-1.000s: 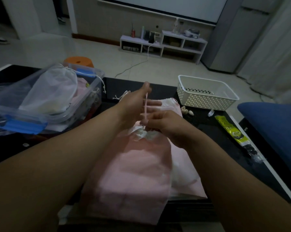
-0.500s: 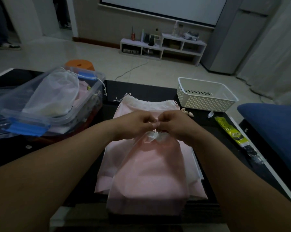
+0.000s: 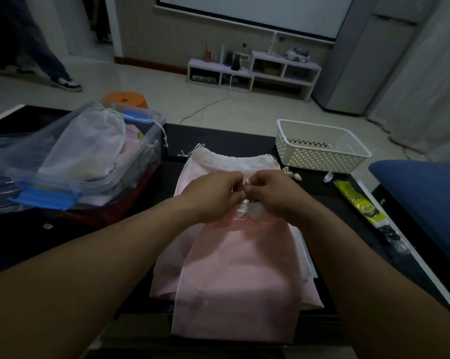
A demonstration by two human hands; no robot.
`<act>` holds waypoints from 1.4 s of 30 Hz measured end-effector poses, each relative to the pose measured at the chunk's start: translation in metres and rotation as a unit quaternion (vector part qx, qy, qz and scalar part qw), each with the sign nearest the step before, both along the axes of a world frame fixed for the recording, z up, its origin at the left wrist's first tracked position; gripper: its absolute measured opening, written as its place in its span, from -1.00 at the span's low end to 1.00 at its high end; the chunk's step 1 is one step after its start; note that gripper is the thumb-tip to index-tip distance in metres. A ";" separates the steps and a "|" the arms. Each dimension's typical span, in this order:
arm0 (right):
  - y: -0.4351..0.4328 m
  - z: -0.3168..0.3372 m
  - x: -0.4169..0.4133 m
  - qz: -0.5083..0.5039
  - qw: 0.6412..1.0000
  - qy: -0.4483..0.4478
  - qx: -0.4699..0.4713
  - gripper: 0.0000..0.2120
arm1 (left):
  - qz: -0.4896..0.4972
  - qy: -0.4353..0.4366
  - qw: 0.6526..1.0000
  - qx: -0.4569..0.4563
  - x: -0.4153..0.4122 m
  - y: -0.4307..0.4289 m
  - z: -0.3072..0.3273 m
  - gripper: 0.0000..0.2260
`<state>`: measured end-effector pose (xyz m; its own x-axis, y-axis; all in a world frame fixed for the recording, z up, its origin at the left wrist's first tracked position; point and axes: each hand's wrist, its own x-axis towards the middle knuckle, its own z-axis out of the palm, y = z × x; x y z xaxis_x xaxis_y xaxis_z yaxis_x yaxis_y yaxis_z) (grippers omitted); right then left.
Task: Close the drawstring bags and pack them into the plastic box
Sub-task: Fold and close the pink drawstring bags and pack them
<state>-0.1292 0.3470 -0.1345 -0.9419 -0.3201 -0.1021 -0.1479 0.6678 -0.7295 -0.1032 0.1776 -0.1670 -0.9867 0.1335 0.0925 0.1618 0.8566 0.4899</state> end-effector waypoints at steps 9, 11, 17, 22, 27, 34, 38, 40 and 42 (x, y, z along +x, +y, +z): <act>0.000 0.000 0.004 -0.001 0.999 0.029 -0.017 -0.84 | 0.027 -0.214 0.921 0.324 0.011 -0.002 0.022 -0.85; 0.000 -0.002 0.004 -0.002 0.999 0.025 -0.025 -0.85 | 0.038 -0.177 0.937 0.298 0.010 -0.004 0.018 -0.87; 0.006 0.003 0.003 0.010 0.996 -0.009 -0.085 -0.89 | 0.029 -0.121 0.939 0.320 0.007 -0.007 0.011 -0.86; 0.006 0.002 0.002 0.029 0.992 -0.027 -0.122 -0.94 | -0.023 -0.118 0.937 0.327 0.007 -0.011 0.006 -0.93; 0.003 -0.003 0.000 0.032 0.996 0.040 -0.073 -0.96 | -0.013 -0.084 0.960 0.265 0.010 -0.010 0.004 -0.79; -0.002 -0.011 -0.003 0.030 0.993 0.110 -0.007 -0.97 | 0.013 -0.069 0.952 0.299 0.009 -0.001 -0.007 -0.71; -0.008 -0.018 -0.001 0.037 0.989 0.142 0.021 -0.95 | 0.047 -0.027 0.975 0.217 0.006 0.005 -0.014 -0.88; -0.009 -0.021 0.000 0.041 0.988 0.146 0.013 -0.90 | 0.042 -0.031 0.971 0.235 0.007 0.008 -0.015 -0.87; -0.009 -0.021 0.001 0.044 0.988 0.150 0.009 -0.90 | 0.058 -0.049 0.961 0.267 0.007 0.009 -0.014 -0.85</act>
<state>-0.1287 0.3383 -0.1558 -0.8995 -0.4023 0.1706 -0.4132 0.6558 -0.6319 -0.0965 0.1864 -0.1811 -0.9996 -0.0189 0.0227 0.0106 0.4892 0.8721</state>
